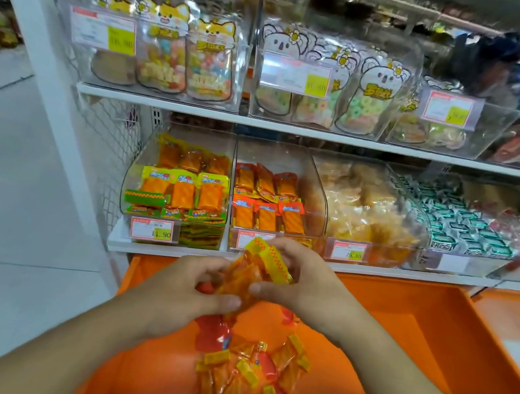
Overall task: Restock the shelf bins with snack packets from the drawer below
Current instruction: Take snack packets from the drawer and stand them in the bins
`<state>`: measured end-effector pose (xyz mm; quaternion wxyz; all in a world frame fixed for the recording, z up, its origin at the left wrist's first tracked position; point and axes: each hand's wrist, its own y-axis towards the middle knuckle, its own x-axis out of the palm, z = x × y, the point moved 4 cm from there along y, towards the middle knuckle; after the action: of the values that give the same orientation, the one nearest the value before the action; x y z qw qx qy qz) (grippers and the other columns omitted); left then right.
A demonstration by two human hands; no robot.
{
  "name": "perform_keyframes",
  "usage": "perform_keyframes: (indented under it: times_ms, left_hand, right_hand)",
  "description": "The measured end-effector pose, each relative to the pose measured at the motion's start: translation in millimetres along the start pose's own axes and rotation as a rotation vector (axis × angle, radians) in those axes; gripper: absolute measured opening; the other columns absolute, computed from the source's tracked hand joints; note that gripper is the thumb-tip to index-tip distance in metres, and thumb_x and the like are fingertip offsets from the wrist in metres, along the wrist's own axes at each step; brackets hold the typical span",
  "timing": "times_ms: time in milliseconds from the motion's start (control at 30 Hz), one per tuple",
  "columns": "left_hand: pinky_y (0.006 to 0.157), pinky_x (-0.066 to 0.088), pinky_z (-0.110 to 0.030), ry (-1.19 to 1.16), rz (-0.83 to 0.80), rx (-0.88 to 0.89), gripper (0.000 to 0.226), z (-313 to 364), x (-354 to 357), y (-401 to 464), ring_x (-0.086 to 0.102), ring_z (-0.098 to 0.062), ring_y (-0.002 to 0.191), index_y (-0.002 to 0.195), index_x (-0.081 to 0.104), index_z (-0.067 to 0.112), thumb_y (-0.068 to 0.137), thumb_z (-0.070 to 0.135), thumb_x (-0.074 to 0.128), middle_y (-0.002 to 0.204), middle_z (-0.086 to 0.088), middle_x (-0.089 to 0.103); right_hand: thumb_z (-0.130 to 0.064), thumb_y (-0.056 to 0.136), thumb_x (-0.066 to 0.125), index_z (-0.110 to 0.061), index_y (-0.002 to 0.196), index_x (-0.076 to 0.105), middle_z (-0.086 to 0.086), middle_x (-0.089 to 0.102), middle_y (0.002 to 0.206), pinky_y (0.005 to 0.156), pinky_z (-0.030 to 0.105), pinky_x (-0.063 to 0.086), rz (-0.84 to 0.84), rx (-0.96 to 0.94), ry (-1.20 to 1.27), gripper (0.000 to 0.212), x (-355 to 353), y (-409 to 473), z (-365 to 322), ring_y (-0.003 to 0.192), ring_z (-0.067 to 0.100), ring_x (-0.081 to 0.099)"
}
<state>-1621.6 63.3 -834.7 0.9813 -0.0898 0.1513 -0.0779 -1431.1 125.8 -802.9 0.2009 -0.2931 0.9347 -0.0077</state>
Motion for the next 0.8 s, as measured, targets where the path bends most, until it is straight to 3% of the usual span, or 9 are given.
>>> perform_keyframes:
  times_ms: [100, 233, 300, 400, 467, 600, 700, 800]
  left_hand:
    - [0.093, 0.057, -0.044, 0.091, 0.062, 0.037, 0.032, -1, -9, 11, 0.07, -0.01, 0.104, 0.11, 0.076, 0.033, 0.081, 0.043, 0.085, 0.102, 0.007, 0.075]
    - [0.083, 0.055, -0.025, 0.161, 0.372, -0.026, 0.037, -1, -27, 21, 0.067, 0.005, 0.094, 0.104, 0.069, 0.034, 0.075, 0.048, 0.087, 0.1, 0.016, 0.073]
    - [0.082, 0.059, -0.034, 0.092, 0.459, -0.083, 0.03, -1, -34, 21, 0.072, -0.005, 0.089, 0.103, 0.067, 0.031, 0.082, 0.047, 0.081, 0.096, 0.01, 0.074]
    - [0.08, 0.063, -0.049, -0.34, 0.305, -0.195, 0.031, -2, -31, 20, 0.078, -0.031, 0.086, 0.109, 0.069, 0.019, 0.091, 0.045, 0.071, 0.097, -0.01, 0.079]
    - [0.077, 0.063, -0.047, -0.57, 0.219, -0.19, 0.034, 2, -24, 18, 0.076, -0.041, 0.092, 0.11, 0.072, 0.009, 0.09, 0.036, 0.072, 0.103, -0.023, 0.077]
    - [0.07, 0.063, -0.044, -0.593, 0.296, -0.074, 0.031, 3, -30, 16, 0.075, -0.035, 0.087, 0.114, 0.074, 0.012, 0.083, 0.008, 0.077, 0.106, -0.026, 0.075]
    - [0.073, 0.064, -0.046, -0.501, 0.373, -0.024, 0.038, 6, -39, 13, 0.077, -0.033, 0.089, 0.12, 0.07, 0.016, 0.086, 0.001, 0.077, 0.1, -0.016, 0.079]
    - [0.072, 0.062, -0.041, -0.406, 0.434, 0.025, 0.042, 9, -43, 9, 0.078, -0.027, 0.092, 0.118, 0.069, 0.021, 0.083, 0.002, 0.081, 0.098, -0.007, 0.081]
  right_hand:
    - [-0.006, 0.084, 0.085, -0.011, 0.099, 0.075, 0.01, 0.077, 0.088, 0.072, 0.047, 0.064, 0.027, -0.044, -0.001, 0.019, 3, 9, -10, 0.078, 0.032, 0.074]
    - [-0.006, 0.084, 0.085, -0.02, 0.097, 0.073, 0.004, 0.076, 0.085, 0.068, 0.05, 0.063, 0.176, -0.084, 0.014, 0.022, -2, 22, -14, 0.074, 0.028, 0.074]
    - [-0.009, 0.083, 0.086, -0.025, 0.096, 0.071, 0.0, 0.074, 0.083, 0.067, 0.046, 0.062, 0.289, -0.143, -0.046, 0.026, -7, 25, -14, 0.073, 0.023, 0.072]
    - [-0.004, 0.082, 0.085, -0.029, 0.097, 0.071, -0.011, 0.071, 0.094, 0.07, 0.026, 0.056, 0.353, -0.351, -0.197, 0.033, -1, 20, -19, 0.088, 0.012, 0.069]
    - [0.009, 0.076, 0.081, -0.023, 0.1, 0.071, -0.014, 0.068, 0.104, 0.079, 0.029, 0.055, 0.3, -0.519, -0.339, 0.042, 11, 15, -23, 0.102, 0.013, 0.067]
    - [0.018, 0.061, 0.069, -0.021, 0.106, 0.069, -0.014, 0.056, 0.123, 0.095, 0.034, 0.048, 0.126, -0.631, -0.558, 0.06, 30, 11, -26, 0.123, 0.017, 0.053]
    - [0.009, 0.073, 0.072, -0.032, 0.116, 0.063, -0.022, 0.04, 0.143, 0.112, 0.023, 0.035, -0.005, -0.518, -0.594, 0.06, 32, 4, -28, 0.145, 0.01, 0.033]
    - [0.002, 0.081, 0.07, -0.039, 0.118, 0.06, -0.028, 0.037, 0.148, 0.11, 0.012, 0.032, 0.021, -0.391, -0.421, 0.056, 25, -3, -27, 0.147, 0.003, 0.03]
